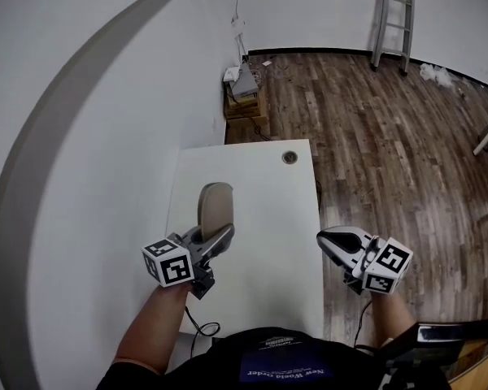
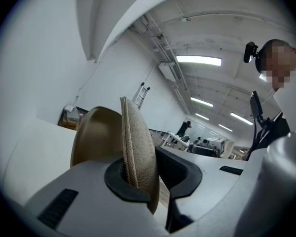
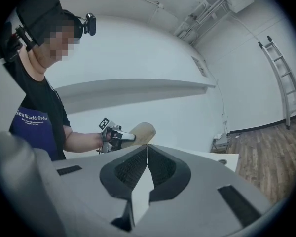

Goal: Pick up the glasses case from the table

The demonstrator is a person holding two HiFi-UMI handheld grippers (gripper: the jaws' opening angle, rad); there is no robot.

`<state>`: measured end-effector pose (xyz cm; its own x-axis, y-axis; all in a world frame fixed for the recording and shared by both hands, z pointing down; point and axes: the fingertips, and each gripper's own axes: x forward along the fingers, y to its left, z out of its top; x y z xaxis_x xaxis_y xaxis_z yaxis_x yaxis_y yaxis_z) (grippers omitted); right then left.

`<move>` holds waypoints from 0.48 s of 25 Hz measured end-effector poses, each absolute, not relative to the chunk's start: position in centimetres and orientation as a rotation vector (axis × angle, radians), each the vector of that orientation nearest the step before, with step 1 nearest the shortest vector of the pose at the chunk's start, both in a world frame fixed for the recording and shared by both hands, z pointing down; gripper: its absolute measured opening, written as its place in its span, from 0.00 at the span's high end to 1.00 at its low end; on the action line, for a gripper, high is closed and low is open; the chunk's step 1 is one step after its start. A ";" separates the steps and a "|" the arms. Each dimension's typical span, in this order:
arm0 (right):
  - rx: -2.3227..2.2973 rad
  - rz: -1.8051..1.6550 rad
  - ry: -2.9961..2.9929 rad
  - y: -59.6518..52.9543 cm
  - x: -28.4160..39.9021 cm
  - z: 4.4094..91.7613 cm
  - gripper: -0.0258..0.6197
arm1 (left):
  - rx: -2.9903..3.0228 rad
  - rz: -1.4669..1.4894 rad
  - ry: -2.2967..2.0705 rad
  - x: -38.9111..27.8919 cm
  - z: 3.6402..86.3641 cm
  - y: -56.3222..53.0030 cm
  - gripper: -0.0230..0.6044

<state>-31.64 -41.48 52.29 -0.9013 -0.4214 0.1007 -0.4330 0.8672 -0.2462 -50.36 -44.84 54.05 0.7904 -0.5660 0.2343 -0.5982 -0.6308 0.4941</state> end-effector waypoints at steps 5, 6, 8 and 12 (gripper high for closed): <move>0.608 0.391 -3.022 -37.6 -32.2 48.8 0.96 | 2.483 0.095 -0.971 -51.9 48.7 -38.9 0.88; 0.593 0.384 -3.030 -36.9 -32.5 48.1 0.96 | 2.496 0.090 -0.988 -52.4 47.6 -37.7 0.88; 0.578 0.364 -3.044 -35.6 -33.1 46.6 0.96 | 2.519 0.076 -1.016 -53.4 45.7 -35.4 0.88; 0.588 0.315 -3.062 -33.0 -34.6 43.6 0.96 | 2.569 0.056 -1.041 -55.5 43.1 -30.9 0.88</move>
